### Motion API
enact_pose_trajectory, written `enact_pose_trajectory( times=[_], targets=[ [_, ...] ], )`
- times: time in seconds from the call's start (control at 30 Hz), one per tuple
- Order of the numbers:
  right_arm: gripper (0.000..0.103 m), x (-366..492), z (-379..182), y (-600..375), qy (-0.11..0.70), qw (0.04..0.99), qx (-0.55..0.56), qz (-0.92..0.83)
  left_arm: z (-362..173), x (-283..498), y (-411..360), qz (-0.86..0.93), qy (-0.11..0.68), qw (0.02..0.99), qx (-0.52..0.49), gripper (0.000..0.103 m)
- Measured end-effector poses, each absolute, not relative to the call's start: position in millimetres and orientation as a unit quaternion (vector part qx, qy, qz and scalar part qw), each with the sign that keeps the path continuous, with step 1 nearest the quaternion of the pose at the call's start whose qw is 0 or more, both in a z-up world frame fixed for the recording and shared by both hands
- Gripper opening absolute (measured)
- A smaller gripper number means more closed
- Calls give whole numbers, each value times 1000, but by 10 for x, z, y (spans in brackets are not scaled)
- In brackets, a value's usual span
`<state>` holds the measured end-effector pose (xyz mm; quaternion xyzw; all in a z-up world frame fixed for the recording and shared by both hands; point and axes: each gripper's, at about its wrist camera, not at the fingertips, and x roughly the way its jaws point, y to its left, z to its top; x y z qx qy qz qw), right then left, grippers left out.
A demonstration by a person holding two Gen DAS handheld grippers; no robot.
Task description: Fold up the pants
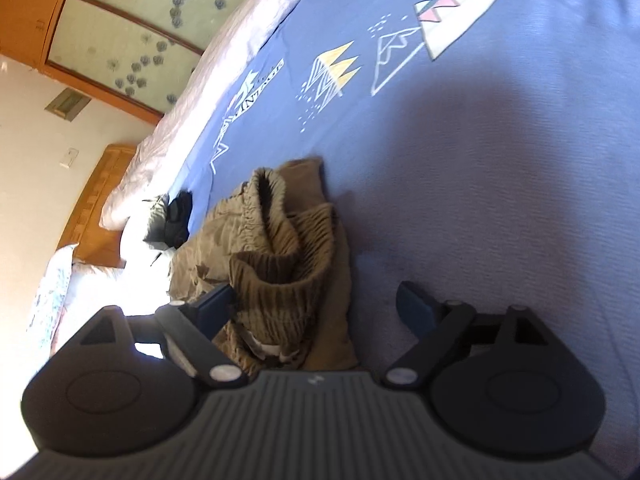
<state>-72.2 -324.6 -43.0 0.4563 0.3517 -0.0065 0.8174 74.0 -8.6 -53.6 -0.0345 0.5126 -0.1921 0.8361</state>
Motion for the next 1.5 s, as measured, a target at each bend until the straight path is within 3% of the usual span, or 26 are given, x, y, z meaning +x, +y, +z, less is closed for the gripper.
enact_pose_trajectory(
  times=[0.23,0.73,1.03,1.1,1.17,1.27,1.37,1.4,1.43,1.47,1.5],
  targets=[
    [91,-550,-442,-3170,361,824,438,9,-535,754,-151,-197,515,834,-26,81],
    [90,-569,-459,-3218,367,787,492,69,-523,1071,318,-254,548,783,-148,81],
    [92,-842,-501,-3504,320,761,562,55,-596,1152,293,-266,562,769,-151,81],
    [93,-780,-494,-3404,329,762,554,65,-620,1116,212,-271,553,774,-147,92],
    [94,-699,-490,-3271,343,762,544,80,-630,1054,130,-274,545,780,-138,93],
    [96,-550,-407,-3028,374,797,469,71,-610,965,47,-268,532,795,-112,86],
    [92,-489,-337,-2843,386,825,408,62,-567,873,-20,-249,522,812,-76,62],
    [88,-490,-315,-2796,389,834,387,54,-550,841,-43,-244,519,816,-67,53],
    [73,-498,-291,-2748,395,843,363,41,-533,809,-62,-239,516,820,-60,44],
    [61,-510,-265,-2700,399,851,340,32,-509,769,-87,-236,512,825,-51,41],
    [57,-537,-243,-2661,401,858,321,28,-476,726,-116,-234,505,829,-43,35]
  ],
)
